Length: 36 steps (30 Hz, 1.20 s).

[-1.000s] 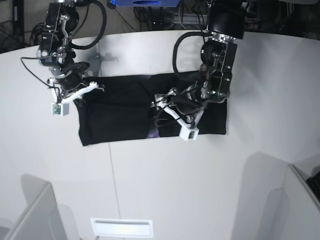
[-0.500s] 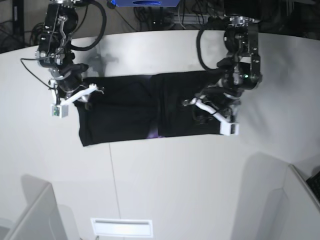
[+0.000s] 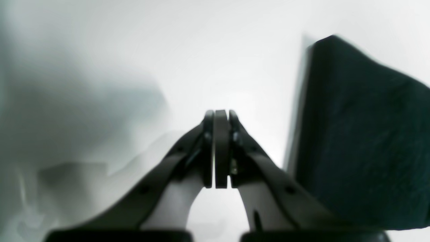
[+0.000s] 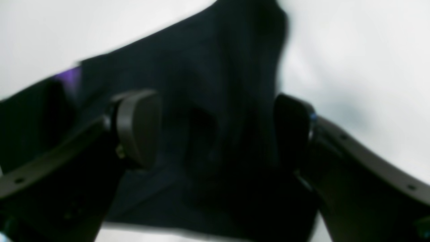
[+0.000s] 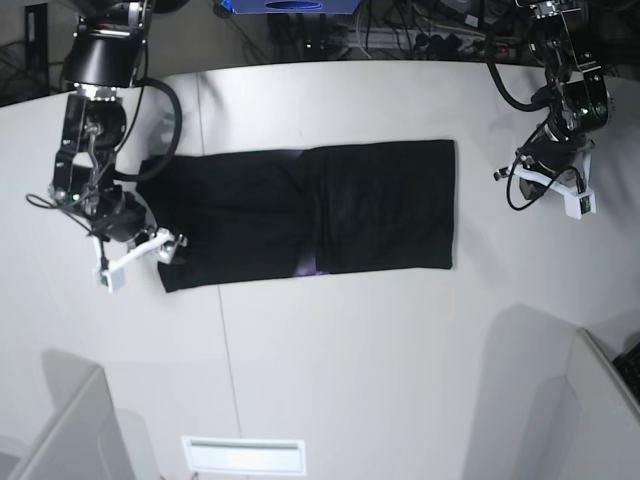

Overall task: Fold the T-shirt properly
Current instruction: 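Release the left gripper and regrasp the folded strip's outer edge, then lift the strip end with the right gripper and fold it toward the left gripper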

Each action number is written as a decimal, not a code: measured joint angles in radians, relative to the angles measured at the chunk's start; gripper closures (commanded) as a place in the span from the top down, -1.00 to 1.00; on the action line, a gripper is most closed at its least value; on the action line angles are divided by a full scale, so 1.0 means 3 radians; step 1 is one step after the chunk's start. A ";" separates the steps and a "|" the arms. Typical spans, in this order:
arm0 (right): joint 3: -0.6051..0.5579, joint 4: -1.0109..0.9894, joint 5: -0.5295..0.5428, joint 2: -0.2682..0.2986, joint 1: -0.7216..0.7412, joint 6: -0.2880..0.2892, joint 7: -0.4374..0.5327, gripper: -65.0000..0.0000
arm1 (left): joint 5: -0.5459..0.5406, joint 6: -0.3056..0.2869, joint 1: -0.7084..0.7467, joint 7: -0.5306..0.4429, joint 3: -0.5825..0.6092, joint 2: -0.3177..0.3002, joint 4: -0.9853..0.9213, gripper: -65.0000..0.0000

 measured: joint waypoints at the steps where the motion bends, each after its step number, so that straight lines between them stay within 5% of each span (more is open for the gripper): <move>1: -0.0001 -0.0113 -0.0001 0.0020 0.0050 0.0008 0.0001 0.50 | -0.0020 -0.0010 -0.0015 0.0001 0.0006 0.0001 -0.0057 -1.00; 13: -0.0014 -0.0446 0.0046 0.0056 0.0032 0.0038 0.0029 0.50 | 0.0006 -0.0008 -0.0264 -0.0009 0.0098 0.0017 -0.0601 -1.00; 17: -0.0004 -0.0303 0.0032 -0.0014 -0.0069 0.0355 -0.0137 0.50 | -0.0006 0.0003 -0.0365 -0.0008 0.0403 0.0020 -0.0655 -1.00; 21: -0.0008 -0.0367 0.0070 -0.0032 -0.0055 0.0392 -0.0126 0.50 | -0.0025 -0.0042 -0.0478 -0.0022 0.0528 0.0037 -0.0736 -1.00; 25: -0.0006 -0.0520 0.0121 -0.0024 -0.0036 0.0432 0.0125 0.47 | -0.0018 0.0004 -0.0566 -0.0470 0.0764 -0.0015 -0.0966 -1.00; 32: 0.0008 -0.0640 0.0108 -0.0010 -0.0023 0.0441 0.0203 -0.37 | -0.0111 -0.0060 -0.0655 -0.0950 0.1100 -0.0006 -0.1242 -1.00; 36: 0.0005 -0.0646 0.0137 -0.0014 -0.0028 0.0441 0.0118 -0.52 | -0.0148 -0.0095 -0.0760 -0.1002 0.1097 0.0001 -0.1396 -1.00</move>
